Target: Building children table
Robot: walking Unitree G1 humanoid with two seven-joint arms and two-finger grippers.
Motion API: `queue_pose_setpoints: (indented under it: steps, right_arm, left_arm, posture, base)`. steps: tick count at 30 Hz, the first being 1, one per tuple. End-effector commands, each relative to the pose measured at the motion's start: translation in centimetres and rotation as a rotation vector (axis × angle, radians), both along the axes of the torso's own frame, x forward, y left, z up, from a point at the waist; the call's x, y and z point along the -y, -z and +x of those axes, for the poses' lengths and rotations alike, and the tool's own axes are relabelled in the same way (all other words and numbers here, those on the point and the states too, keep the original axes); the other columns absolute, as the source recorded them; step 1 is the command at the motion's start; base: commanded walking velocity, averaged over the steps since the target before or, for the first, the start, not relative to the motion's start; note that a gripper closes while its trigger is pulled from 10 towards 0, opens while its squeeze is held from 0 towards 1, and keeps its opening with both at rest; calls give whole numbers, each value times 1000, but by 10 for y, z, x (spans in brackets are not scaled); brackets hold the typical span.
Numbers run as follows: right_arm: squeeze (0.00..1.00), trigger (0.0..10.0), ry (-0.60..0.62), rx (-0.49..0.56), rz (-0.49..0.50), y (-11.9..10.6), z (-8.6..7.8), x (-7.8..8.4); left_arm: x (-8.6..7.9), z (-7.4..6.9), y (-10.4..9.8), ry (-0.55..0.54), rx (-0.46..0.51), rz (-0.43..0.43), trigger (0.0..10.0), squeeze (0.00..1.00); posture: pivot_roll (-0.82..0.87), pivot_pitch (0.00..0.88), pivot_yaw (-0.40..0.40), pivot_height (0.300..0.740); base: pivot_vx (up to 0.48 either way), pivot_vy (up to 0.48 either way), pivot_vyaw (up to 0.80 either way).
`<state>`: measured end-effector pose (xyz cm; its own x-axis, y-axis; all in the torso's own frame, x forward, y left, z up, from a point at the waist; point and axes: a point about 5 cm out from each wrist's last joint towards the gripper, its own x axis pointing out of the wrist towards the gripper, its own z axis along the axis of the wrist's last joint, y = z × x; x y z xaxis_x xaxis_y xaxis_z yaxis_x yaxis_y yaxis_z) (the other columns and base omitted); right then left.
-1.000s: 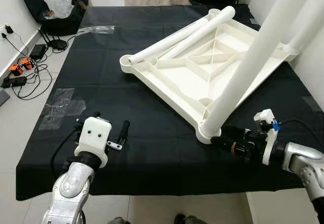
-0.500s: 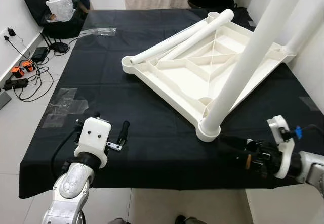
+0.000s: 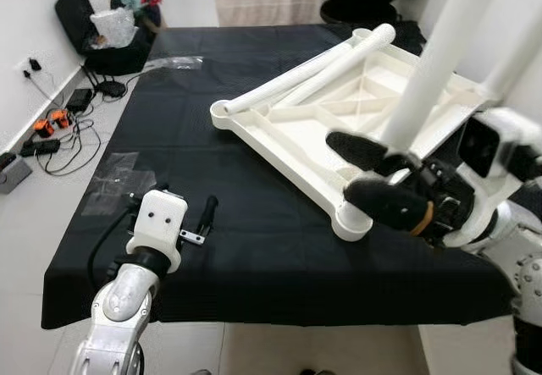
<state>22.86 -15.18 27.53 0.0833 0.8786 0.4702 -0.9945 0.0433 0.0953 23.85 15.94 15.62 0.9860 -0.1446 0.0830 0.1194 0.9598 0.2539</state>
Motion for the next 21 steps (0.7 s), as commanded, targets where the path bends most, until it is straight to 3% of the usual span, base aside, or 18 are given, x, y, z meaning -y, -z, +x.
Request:
queue_pose_setpoints:
  steps: [1,5,9,12,15,16,18,19,21]
  right_arm:
    - [0,10000,6,50,13,-10,-6,-16]
    - [0,10000,64,47,9,-15,-4,-34]
    - [0,10000,214,101,-9,-29,4,-66]
    - [0,10000,226,102,-16,-32,5,-71]
    - [0,10000,386,95,-56,-39,22,-91]
    - [0,10000,386,95,-56,-39,22,-91]
    - [0,10000,532,121,-93,-39,37,-100]
    - [0,10000,532,121,-93,-39,37,-100]
    - [0,10000,660,158,-141,-34,50,-107]
  left_arm:
    - [-3,0,2,-9,-3,13,10000,0]
    - [-4,2,2,-11,0,12,10000,0]
    - [-5,4,1,-13,9,14,10000,0]
    - [-5,4,1,-14,11,15,10000,0]
    - [-7,5,0,-22,18,16,10000,0]
    - [-7,5,0,-22,18,16,10000,0]
    - [-8,5,-1,-27,23,15,10000,0]
    - [-8,5,-1,-27,23,15,10000,0]
    - [-7,4,-1,-28,27,12,10000,0]
  posture:
    - [10,71,-8,740]
    - [10,65,-8,740]
    - [14,60,-10,740]
    - [14,60,-10,740]
    - [13,59,-15,740]
    - [13,59,-15,740]
    - [16,60,-16,740]
    - [16,60,-16,740]
    - [24,60,-26,740]
  base:
    - [0,0,0]
    - [0,0,0]
    - [0,0,0]
    - [0,0,0]
    - [0,0,0]
    - [0,0,0]
    - [0,0,262]
    - [0,0,525]
    - [0,0,756]
